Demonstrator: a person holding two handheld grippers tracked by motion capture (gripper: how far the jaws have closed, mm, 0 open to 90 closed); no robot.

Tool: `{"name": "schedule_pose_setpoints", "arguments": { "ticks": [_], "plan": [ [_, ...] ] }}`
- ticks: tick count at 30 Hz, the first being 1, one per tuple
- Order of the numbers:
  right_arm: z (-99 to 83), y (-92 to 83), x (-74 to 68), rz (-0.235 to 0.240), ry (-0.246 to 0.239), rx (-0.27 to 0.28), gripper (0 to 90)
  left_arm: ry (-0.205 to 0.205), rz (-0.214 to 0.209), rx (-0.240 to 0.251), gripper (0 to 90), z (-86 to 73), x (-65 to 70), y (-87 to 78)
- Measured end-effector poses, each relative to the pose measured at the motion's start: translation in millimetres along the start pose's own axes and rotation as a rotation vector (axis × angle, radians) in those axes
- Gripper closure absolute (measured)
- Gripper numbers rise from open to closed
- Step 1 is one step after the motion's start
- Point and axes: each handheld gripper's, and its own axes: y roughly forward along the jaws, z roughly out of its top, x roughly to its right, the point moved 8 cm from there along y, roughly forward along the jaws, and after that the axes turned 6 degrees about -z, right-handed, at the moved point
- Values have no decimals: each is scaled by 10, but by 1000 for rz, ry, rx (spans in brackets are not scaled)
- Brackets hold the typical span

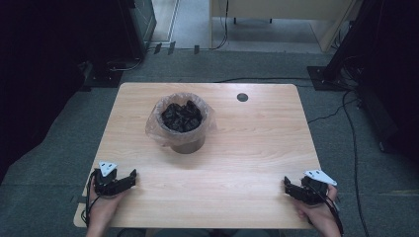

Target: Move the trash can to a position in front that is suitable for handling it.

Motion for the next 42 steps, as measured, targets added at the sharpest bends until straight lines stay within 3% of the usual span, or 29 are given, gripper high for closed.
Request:
{"name": "schedule_pose_setpoints", "arguments": {
  "ticks": [4, 8, 14, 16, 21, 25, 30, 33, 36, 37, 39, 41, 42],
  "plan": [
    [7, 0, -8, -9, 8, 2, 158, 11, 0, -12, 175, 23, 44, 17],
    [85, 18, -90, 5, 25, 35, 234, -7, 2, -7, 228, 43, 82, 31],
    [458, 22, -312, 42, 104, 117, 315, -15, 12, -1, 228, 56, 84, 50],
    [608, 28, -436, 62, 116, 142, 321, -18, 15, 5, 228, 54, 89, 51],
    [1029, 99, -807, 107, 75, 224, 357, -40, 17, 7, 240, 72, 79, 57],
    [1343, 207, -1084, 111, 76, 298, 476, -42, 13, 11, 241, 89, 77, 76],
    [1587, 406, -1436, 144, 70, 305, 644, -17, 15, 12, 242, 93, 99, 94],
    [1678, 551, -1584, 177, 60, 282, 758, -18, 13, 15, 243, 92, 102, 95],
    [1737, 670, -1730, 207, 41, 251, 794, -15, 11, 16, 243, 97, 118, 103],
    [1760, 686, -1791, 237, 40, 248, 790, -7, 2, 15, 243, 99, 137, 107],
    [1800, 714, -1893, 255, 28, 239, 768, 53, -28, -6, 278, 120, 202, 106],
    [1842, 744, -1964, 262, 29, 251, 766, 117, 4, -19, 352, 172, 243, 124],
    [1859, 767, -1986, 260, 39, 253, 769, 121, 10, -22, 368, 198, 253, 149]
  ]
}}
